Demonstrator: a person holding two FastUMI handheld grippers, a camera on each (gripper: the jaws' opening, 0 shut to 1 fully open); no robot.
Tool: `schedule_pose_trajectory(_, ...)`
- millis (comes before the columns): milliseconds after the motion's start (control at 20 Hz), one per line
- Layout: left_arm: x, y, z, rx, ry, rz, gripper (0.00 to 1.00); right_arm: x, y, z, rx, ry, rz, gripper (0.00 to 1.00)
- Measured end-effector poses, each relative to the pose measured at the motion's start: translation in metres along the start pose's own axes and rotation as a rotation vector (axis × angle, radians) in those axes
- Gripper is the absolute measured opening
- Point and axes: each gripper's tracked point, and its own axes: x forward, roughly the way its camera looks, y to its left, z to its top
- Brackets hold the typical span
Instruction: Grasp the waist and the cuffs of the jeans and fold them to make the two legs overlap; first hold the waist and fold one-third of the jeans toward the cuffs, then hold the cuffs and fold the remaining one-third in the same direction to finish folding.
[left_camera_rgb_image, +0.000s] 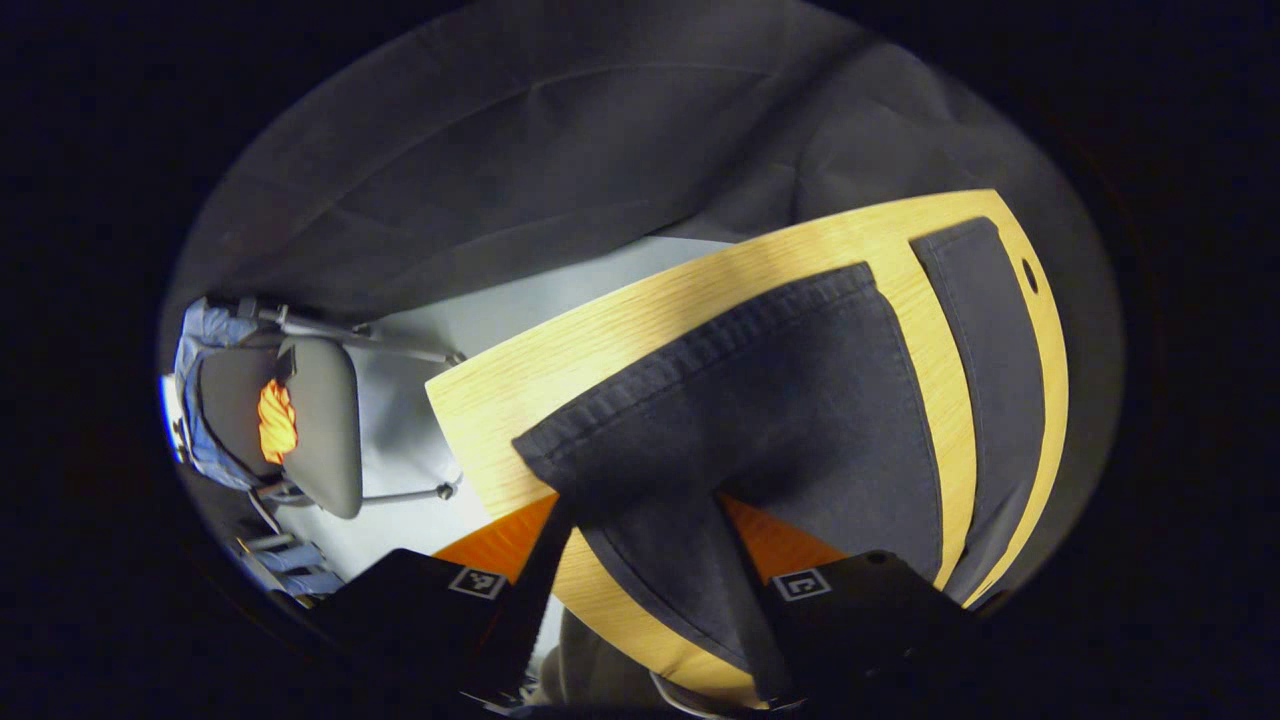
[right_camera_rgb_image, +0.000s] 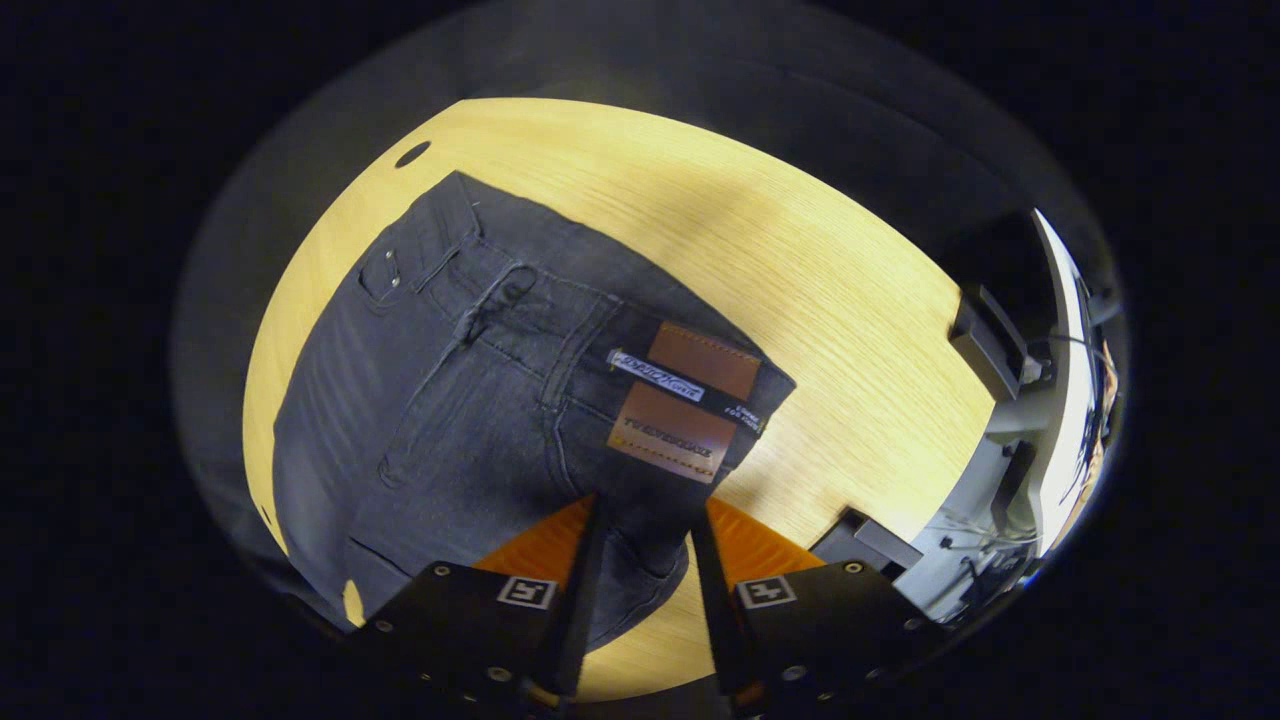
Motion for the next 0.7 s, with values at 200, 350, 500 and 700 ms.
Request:
schedule_pose_trajectory(200,0.0,-0.014,0.013,0.045,-0.114,-0.062,0.15,0.0,0.003,0.001,0.055,-0.015,0.116,0.21)
schedule_pose_trajectory(350,0.001,-0.015,0.006,0.021,-0.131,-0.127,0.01,-0.003,0.006,0.002,0.197,0.002,0.237,0.08)
schedule_pose_trajectory(500,-0.009,-0.023,0.011,0.019,-0.163,-0.184,0.02,-0.015,0.007,0.01,0.194,-0.062,0.317,0.08)
schedule_pose_trajectory(700,-0.032,-0.035,0.016,0.064,-0.216,-0.267,0.01,-0.04,0.022,0.022,0.199,-0.127,0.367,0.08)
